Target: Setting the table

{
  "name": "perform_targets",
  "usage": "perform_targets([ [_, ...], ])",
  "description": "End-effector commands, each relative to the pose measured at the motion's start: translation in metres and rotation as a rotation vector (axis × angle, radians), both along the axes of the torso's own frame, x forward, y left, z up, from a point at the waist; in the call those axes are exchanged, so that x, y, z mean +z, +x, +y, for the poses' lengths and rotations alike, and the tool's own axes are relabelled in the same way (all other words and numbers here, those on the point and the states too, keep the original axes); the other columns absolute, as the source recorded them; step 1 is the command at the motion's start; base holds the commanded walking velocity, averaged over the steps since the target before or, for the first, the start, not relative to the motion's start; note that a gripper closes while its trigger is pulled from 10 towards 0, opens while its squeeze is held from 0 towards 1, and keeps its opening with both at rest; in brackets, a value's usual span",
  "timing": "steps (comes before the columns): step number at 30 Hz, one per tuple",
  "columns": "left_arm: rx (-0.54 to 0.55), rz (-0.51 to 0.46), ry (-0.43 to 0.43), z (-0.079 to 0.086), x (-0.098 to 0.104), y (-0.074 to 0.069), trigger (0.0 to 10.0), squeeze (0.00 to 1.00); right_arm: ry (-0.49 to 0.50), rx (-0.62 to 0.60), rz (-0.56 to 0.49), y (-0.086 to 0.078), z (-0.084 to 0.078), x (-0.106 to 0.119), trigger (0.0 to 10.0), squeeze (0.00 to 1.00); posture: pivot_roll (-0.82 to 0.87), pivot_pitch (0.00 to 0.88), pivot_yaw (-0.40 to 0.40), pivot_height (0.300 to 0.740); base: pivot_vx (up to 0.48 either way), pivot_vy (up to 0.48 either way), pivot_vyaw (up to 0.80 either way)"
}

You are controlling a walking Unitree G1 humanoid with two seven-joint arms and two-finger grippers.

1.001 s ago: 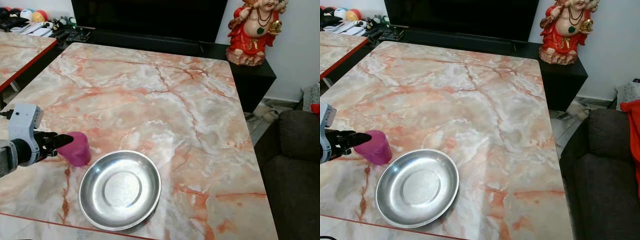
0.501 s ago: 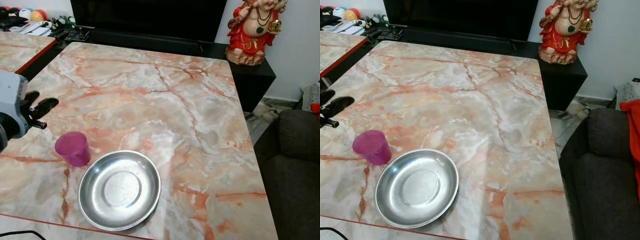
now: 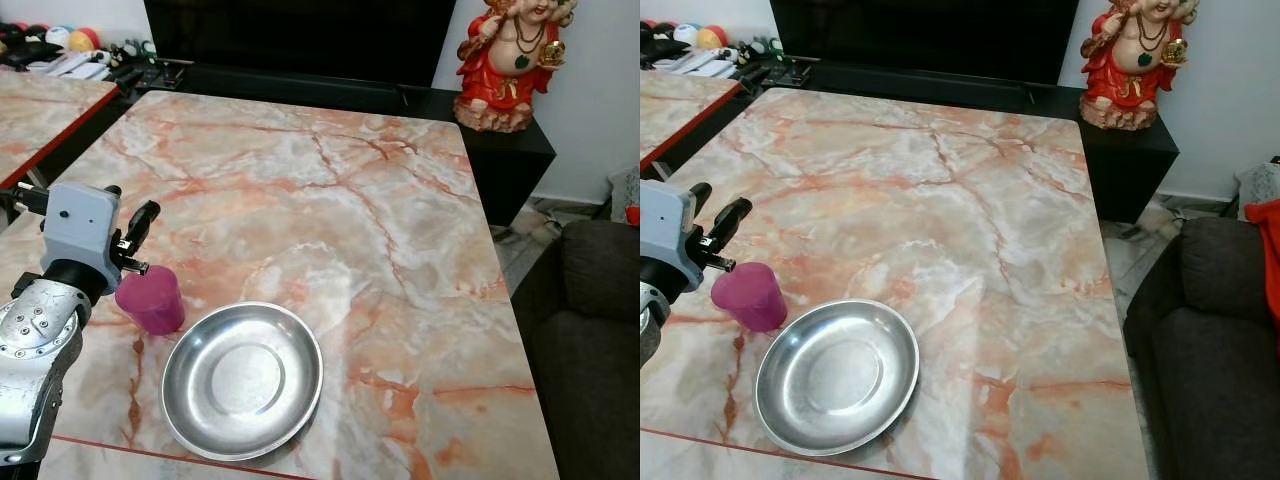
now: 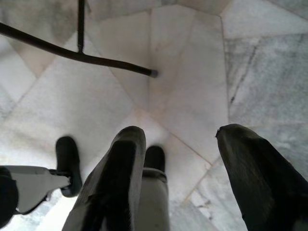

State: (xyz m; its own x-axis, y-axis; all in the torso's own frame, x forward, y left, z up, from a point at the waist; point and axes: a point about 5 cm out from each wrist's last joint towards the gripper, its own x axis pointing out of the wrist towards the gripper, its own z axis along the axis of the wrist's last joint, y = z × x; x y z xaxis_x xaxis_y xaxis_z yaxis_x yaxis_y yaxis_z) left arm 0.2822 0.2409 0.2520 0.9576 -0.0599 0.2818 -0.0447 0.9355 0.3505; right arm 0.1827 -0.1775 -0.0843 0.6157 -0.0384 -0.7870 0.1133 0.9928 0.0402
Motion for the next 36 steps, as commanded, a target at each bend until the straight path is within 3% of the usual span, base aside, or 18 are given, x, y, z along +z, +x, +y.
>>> perform_targets([
  [1,0.029,-0.022,0.016,0.004,0.002,0.001,10.0,0.0,0.005,-0.036,0.013,-0.004,-0.001,-0.002,10.0,0.0,0.13,0.077,-0.004,0.74,0.0,0.0,0.0],
  [9,0.035,-0.008,-0.011,0.002,-0.012,0.004,10.0,0.0,-0.027,-0.011,0.033,-0.004,-0.003,-0.002,10.0,0.0,0.13,0.064,-0.023,0.74,0.0,0.0,0.0],
  [19,0.05,-0.012,-0.006,0.005,-0.015,0.002,10.0,0.0,-0.027,-0.011,0.038,-0.006,-0.005,-0.003,10.0,0.0,0.14,0.062,-0.032,0.74,0.0,0.0,0.0],
  [36,0.042,-0.011,0.006,0.005,-0.013,0.002,10.0,0.0,-0.031,0.022,0.044,-0.009,-0.004,-0.004,10.0,0.0,0.14,0.077,-0.024,0.74,0.0,0.476,0.19],
])
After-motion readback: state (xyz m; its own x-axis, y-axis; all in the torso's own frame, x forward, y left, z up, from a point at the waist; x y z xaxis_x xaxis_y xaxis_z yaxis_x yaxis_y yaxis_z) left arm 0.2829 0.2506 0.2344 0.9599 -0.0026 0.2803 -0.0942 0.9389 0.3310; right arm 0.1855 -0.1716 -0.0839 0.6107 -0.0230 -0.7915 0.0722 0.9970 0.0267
